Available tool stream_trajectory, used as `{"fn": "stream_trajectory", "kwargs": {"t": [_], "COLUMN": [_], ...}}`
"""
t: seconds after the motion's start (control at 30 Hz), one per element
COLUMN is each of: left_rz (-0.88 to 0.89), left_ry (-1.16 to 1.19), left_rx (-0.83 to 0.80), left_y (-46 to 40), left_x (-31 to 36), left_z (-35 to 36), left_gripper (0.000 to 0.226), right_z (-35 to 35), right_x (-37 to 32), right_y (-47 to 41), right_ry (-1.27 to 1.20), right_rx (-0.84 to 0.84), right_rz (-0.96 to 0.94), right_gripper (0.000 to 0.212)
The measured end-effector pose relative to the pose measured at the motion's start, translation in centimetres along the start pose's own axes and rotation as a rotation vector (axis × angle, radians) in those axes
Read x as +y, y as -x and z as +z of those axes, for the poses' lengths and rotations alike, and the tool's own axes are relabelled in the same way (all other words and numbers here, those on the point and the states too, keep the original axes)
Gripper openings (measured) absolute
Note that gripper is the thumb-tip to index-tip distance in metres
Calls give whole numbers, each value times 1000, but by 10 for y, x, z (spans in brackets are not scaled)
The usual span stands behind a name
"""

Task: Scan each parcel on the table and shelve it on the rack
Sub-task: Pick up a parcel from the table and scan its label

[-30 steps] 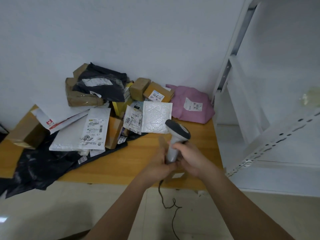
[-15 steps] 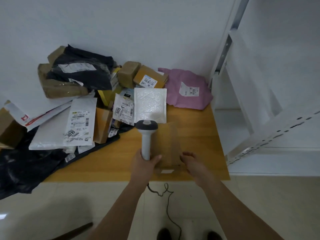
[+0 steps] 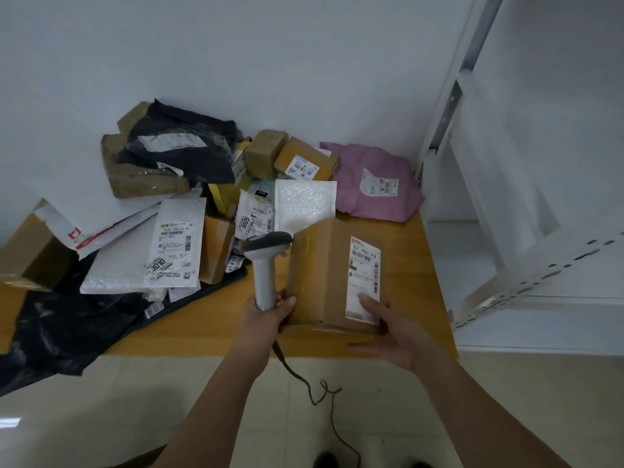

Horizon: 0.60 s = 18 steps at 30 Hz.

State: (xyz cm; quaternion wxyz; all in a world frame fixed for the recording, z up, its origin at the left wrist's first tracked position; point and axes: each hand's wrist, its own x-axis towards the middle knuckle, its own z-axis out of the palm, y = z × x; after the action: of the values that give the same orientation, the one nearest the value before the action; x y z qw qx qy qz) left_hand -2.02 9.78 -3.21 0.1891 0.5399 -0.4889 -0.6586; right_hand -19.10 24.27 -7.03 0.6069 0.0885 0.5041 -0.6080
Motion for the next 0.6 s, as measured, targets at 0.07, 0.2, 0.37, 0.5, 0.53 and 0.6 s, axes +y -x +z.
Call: {"fn": "stream_trajectory", "kwargs": {"t": [0.07, 0.2, 0.37, 0.5, 0.53, 0.6], "left_rz": [-35, -16, 117, 211, 198, 175], "left_ry": [72, 179, 187, 105, 169, 321], "left_rx": [-6, -35, 38, 151, 157, 115], "left_y": [8, 31, 72, 112, 122, 148], "left_x": [8, 23, 44, 58, 61, 64], "left_z": [3, 6, 27, 40, 40, 41], "left_gripper": [16, 22, 17, 48, 54, 54], "right_z": [-2, -5, -2, -15, -20, -29], "right_x": [-17, -45, -71, -90, -94, -100], "right_y": [16, 44, 77, 87, 88, 89], "right_ry": [9, 131, 95, 266, 303, 349], "right_rx": [-105, -252, -278, -174, -149, -138], "right_rz": [-11, 2, -74, -221, -238, -250], "right_gripper": [61, 61, 57, 91, 99, 115]}}
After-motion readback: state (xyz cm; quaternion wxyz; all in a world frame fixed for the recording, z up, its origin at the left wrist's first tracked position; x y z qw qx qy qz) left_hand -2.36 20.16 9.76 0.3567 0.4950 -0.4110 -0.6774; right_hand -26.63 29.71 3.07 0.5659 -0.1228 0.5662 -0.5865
